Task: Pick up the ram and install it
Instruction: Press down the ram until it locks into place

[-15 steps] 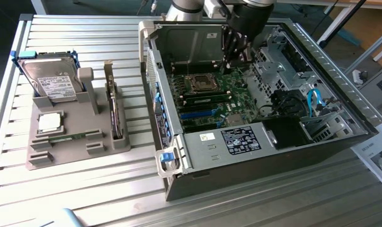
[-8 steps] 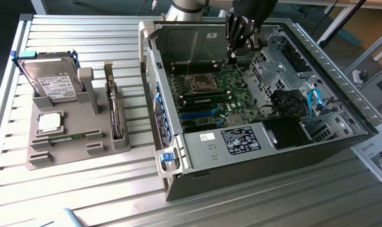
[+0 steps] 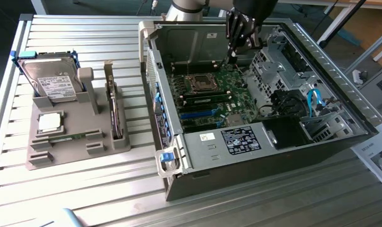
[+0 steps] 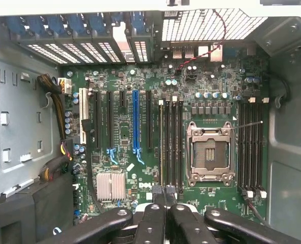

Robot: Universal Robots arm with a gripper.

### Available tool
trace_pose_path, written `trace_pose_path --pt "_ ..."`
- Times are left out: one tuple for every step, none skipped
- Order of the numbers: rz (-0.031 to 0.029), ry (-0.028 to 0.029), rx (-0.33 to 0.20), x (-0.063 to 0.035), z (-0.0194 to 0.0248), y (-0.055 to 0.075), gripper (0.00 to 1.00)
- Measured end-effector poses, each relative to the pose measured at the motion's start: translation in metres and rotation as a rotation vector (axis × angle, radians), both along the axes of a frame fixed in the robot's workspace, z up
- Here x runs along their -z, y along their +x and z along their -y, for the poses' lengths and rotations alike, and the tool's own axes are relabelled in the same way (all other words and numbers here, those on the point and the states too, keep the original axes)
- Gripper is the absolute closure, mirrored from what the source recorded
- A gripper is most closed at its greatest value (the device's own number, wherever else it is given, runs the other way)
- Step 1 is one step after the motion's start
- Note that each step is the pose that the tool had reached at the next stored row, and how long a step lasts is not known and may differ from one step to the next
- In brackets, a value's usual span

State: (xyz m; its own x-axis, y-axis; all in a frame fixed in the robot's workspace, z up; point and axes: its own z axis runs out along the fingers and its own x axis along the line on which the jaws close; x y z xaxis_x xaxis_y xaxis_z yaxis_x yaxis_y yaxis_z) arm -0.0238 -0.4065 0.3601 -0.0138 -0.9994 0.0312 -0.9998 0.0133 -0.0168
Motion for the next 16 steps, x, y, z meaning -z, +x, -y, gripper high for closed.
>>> trace_pose_path --pt "0.0000 0.0000 0.000 0.0000 0.0000 0.0000 0.89" --pt "0.0000 0.0000 0.000 0.0000 0.0000 0.0000 0.89" --pt "0.0000 0.0000 0.000 0.0000 0.0000 0.0000 0.89" --pt "0.0000 0.0000 0.000 0.0000 0.0000 0.0000 0.89" --pt "0.0000 0.0000 0.000 0.0000 0.0000 0.0000 0.89" --pt "0.0000 -0.0001 0.000 0.0000 0.0000 0.0000 0.89" --pt "0.0000 0.0000 0.000 0.0000 0.0000 0.0000 0.89" --pt "0.0001 0.0000 0.003 0.0000 0.0000 0.0000 0.89" --pt "-0.0001 0.0000 0.007 0.0000 0.0000 0.0000 0.89" --pt "-0.0004 0.0001 0.017 0.0000 0.0000 0.0000 0.89" --pt "-0.0005 0.0001 0.029 -0.0001 0.0000 0.0000 0.89" --pt "-0.0005 0.0000 0.040 -0.0002 0.0000 0.0000 0.89" --pt "-0.0006 -0.0001 0.053 -0.0002 0.0000 0.0000 0.89" --pt "-0.0006 0.0000 0.072 -0.0002 0.0000 0.0000 0.89" --pt "-0.0006 0.0000 0.092 -0.0003 0.0000 0.0000 0.89" --pt "-0.0005 0.0000 0.123 -0.0003 0.0000 0.0000 0.89"
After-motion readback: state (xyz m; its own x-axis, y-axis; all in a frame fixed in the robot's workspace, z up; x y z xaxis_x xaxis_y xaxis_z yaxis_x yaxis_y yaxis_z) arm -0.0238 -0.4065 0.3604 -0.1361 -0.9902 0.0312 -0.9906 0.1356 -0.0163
